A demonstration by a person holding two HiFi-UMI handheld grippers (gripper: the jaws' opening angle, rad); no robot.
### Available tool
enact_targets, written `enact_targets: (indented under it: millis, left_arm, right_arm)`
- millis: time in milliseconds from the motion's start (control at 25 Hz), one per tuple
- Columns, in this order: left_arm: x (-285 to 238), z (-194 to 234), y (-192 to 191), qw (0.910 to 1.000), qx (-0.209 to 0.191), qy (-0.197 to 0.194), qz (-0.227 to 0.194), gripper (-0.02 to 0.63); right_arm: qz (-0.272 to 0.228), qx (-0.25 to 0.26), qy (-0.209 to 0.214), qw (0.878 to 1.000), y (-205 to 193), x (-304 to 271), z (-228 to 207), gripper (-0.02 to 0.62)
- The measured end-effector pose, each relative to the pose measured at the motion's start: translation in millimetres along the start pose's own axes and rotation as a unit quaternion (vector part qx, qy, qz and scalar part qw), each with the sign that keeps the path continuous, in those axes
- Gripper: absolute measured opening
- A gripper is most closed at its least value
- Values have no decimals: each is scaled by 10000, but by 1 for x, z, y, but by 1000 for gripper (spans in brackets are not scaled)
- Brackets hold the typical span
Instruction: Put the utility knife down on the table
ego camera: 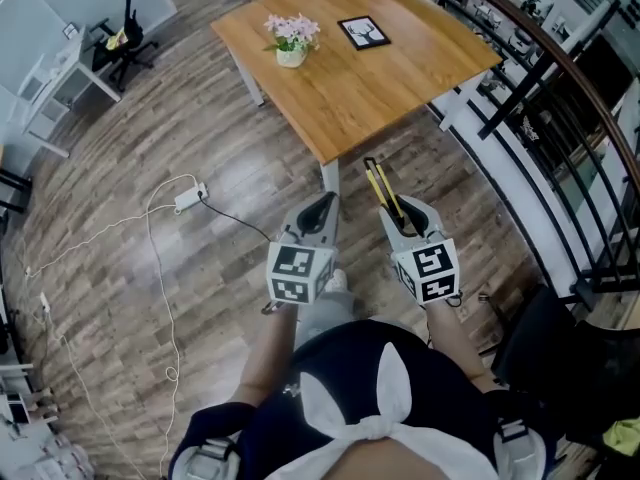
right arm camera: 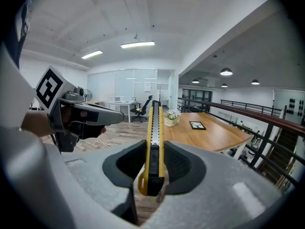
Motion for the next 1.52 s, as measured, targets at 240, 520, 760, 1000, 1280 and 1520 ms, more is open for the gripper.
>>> enact_targets:
  millis: [240, 520, 760, 1000, 1280, 1520]
  left_arm:
    - [-20, 40, -6, 9999, 13, -132, 8, 25]
    - [-49, 58, -8, 9992, 15, -394, 7, 25]
    - [-76, 77, -16, 9985, 85, -517, 186, 25]
    - [-112, 110, -9, 9988, 120, -427, 185, 25]
    - [-163, 144, 10, 9996, 150, -226, 63, 25]
    - [-201, 167, 25, 9999, 111, -93, 61, 25]
  right_arm:
    - [20, -47, -182, 9998, 11, -35, -2, 114]
    - [96, -123, -339, 9993, 18, -61, -12, 114]
    - [149, -168, -392, 9990, 27, -91, -29, 114]
    - [159, -114, -297, 9994, 48, -134, -50, 114]
    - [123, 5, -149, 9998, 85, -179, -85, 114]
    - [-1, 103, -53, 9999, 120, -212, -119, 114]
Point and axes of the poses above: the fingertips, and each gripper's own axes: x backward along the fingers, z to its left, y out of its top, the point moved 4 cm from there along x, backward along the fingers, and after that the axes turned 15 degrees about -x, right-handed, at the moved point
